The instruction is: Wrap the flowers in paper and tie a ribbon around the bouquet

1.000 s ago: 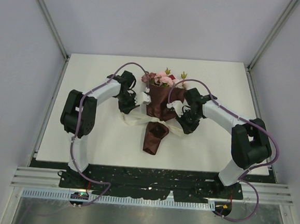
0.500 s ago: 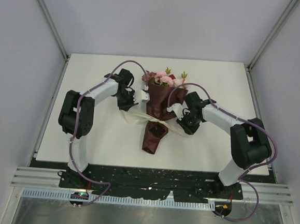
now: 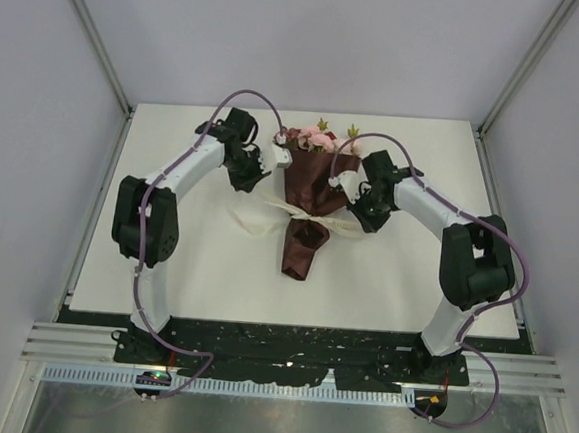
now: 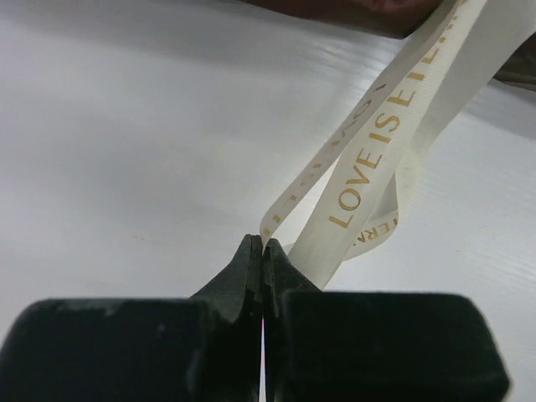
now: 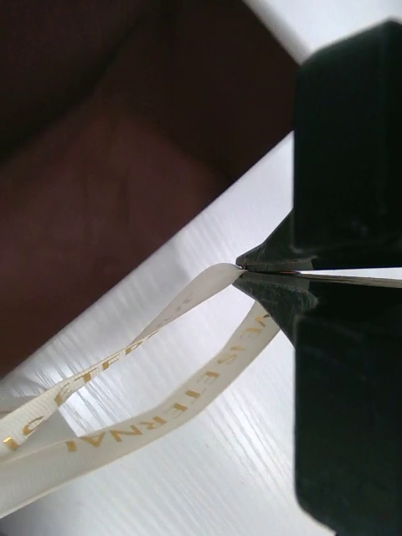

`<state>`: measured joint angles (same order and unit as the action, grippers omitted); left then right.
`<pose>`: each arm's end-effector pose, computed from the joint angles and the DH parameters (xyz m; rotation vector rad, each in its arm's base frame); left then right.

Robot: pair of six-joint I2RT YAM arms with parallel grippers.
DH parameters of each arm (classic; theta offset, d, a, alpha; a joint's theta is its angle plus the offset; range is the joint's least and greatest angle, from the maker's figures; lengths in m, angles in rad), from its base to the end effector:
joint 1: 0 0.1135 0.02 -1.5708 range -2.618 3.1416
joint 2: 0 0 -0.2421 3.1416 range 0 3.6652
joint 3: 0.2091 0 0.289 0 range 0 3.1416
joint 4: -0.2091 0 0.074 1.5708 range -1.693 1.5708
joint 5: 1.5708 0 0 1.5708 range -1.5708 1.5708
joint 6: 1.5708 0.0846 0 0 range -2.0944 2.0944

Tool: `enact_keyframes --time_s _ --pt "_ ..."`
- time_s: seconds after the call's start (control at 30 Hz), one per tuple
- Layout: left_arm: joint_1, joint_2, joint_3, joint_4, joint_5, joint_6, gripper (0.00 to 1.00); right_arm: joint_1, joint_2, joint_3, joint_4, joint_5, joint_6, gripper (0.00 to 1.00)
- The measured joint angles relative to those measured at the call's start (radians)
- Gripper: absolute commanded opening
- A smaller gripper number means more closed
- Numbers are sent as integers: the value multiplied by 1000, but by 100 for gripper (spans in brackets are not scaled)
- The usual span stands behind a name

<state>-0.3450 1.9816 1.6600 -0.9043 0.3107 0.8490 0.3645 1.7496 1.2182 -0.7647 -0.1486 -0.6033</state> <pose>0.4205 -0.1786 0.1576 1.5890 2.2058 -0.2941 0.3505 0.1471 0.1084 -1.3505 2.5066 0.1635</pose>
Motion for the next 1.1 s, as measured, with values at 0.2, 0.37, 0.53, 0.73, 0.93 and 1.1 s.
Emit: enact_keyframes --time_s 0.2,0.37,0.53,0.73,0.93,1.1 --pt "-11 0 58 -10 43 -137 44 -72 42 179 -69 -66 -2 44" --pt "-13 -25 1 -3 65 -225 100 -77 33 206 -131 -200 -2 70" --pt "-8 -149 -74 7 109 -360 100 -85 -32 207 -155 -302 16 80" --pt "8 -335 -32 47 103 -642 100 -153 -177 216 -69 -412 142 95" --pt "66 -445 -9 18 16 -745 100 -232 -320 138 154 -461 351 95" --pt "85 -539 -66 -73 -104 -732 100 -257 -376 -40 285 -430 432 95"
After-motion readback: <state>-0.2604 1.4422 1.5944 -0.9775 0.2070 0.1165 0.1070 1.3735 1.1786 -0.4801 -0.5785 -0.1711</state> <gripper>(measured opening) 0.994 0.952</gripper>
